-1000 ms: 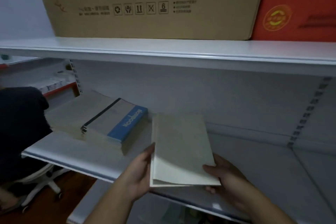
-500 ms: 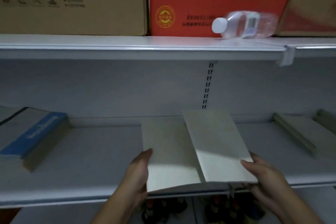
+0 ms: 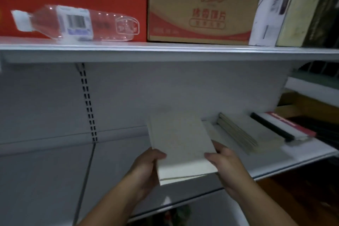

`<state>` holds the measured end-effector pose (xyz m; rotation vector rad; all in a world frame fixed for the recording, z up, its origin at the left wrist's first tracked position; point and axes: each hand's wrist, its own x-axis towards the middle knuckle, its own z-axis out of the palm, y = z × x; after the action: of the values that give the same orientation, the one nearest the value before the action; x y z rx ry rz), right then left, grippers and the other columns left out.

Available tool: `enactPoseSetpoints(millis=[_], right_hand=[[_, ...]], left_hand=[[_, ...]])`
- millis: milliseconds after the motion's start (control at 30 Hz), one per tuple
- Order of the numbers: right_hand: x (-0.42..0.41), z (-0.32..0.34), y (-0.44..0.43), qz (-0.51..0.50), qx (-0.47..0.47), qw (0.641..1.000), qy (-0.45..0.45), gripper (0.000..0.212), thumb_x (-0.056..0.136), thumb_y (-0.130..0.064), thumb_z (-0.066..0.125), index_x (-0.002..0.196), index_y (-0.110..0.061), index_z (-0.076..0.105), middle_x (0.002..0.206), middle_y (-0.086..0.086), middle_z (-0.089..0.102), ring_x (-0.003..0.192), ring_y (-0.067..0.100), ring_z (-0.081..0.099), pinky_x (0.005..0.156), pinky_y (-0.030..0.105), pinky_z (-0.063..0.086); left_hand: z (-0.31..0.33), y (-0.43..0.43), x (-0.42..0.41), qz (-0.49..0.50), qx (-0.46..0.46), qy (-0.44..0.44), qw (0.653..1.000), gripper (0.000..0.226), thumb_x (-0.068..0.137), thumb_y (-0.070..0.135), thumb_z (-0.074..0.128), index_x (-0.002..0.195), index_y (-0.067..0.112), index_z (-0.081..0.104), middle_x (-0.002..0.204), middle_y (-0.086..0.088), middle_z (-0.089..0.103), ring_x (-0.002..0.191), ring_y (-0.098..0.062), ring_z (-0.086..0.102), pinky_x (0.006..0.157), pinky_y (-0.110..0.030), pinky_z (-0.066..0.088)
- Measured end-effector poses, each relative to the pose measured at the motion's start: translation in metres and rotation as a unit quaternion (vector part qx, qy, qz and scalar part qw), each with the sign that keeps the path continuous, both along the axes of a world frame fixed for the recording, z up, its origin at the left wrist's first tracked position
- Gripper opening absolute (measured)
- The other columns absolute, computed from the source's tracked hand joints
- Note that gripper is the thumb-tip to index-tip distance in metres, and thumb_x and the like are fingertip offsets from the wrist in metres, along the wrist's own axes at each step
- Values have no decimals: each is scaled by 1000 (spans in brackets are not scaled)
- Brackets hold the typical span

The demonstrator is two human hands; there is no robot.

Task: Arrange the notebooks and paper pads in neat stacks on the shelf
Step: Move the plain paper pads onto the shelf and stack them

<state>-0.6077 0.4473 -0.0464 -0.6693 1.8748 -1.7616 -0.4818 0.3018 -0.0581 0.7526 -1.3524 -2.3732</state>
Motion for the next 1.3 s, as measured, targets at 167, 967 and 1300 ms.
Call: enactPoseSetpoints(millis=[167,967,1300], right_hand=[[-88,-3,6,-96,86,987,100,32,84,9,48,98,-12,69,103,15,71,89,28,66,79,36,54],[-75,-7,-61,-40,488,662,567,38,89,-32,44,112,-16,70,134,24,52,113,47,54,91,55,48],[212,-41,-263,232,313,656,647,59,95,-48,25,146,-19,30,156,13,22,142,27,27,115,36,29]], left_hand=[[-1,2,-89,-35,-232,-111,966,15,87,11,57,98,5,64,78,-11,63,60,-19,57,54,-21,46],[-35,-156,188,-83,-633,-487,597,67,95,52,35,150,19,15,160,-4,2,147,-21,-12,119,-40,1],[-1,-207,404,-22,-628,-546,554,68,94,50,36,150,18,16,160,-10,3,147,-24,-5,120,-39,4]])
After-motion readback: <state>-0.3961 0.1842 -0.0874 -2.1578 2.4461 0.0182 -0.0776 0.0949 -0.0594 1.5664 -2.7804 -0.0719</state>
